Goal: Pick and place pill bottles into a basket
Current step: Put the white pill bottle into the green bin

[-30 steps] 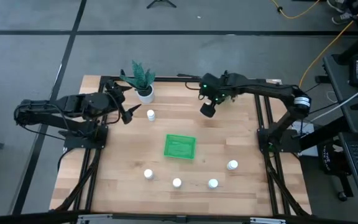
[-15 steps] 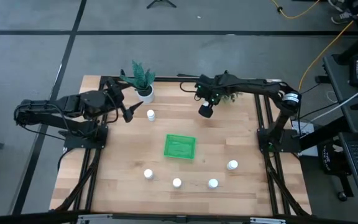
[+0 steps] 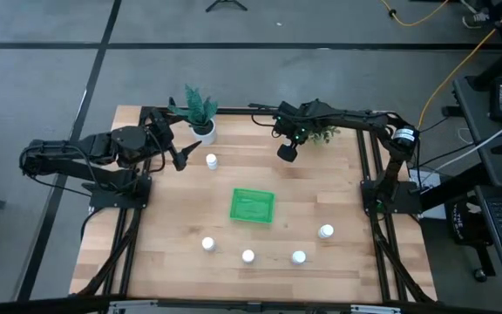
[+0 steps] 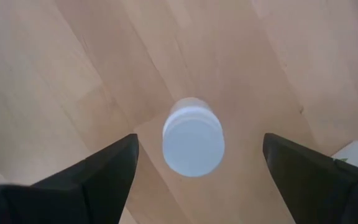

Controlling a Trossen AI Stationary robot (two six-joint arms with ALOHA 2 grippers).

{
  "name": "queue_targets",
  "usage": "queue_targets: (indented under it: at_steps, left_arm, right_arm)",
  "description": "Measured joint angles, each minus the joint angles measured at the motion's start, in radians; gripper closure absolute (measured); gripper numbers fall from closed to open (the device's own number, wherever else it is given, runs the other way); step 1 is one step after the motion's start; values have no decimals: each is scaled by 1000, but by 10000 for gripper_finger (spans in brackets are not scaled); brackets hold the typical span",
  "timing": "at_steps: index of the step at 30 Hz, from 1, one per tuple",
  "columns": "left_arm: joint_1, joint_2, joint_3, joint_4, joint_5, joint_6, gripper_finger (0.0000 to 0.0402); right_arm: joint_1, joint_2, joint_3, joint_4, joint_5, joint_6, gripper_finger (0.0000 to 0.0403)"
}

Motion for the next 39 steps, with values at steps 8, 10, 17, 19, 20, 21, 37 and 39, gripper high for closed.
queue_targets:
  at_steps: [8, 10, 17, 19, 20, 21, 37, 39]
  left_arm:
    - [0, 0, 0, 0, 0, 16, 1]
    - [0, 0, 0, -1, 0, 17, 1]
    - [0, 0, 0, -2, 0, 19, 1]
    - [0, 0, 0, -2, 0, 19, 1]
    - [0, 0, 0, -2, 0, 19, 1]
    - [0, 0, 0, -2, 0, 19, 1]
    - [0, 0, 0, -2, 0, 18, 2]
    - [0, 0, 0, -2, 0, 17, 2]
  right_arm:
    - [0, 16, -5, 0, -10, 0, 60]
    - [0, 30, -10, -3, -20, 0, 60]
    - [0, 63, -10, 18, -25, -1, 60]
    - [0, 64, -10, 20, -24, -1, 62]
    - [0, 64, -10, 21, -24, -1, 65]
    - [0, 64, -10, 21, -24, -1, 70]
    - [0, 64, -10, -5, -56, -1, 204]
    - [0, 64, -10, -5, -56, -1, 222]
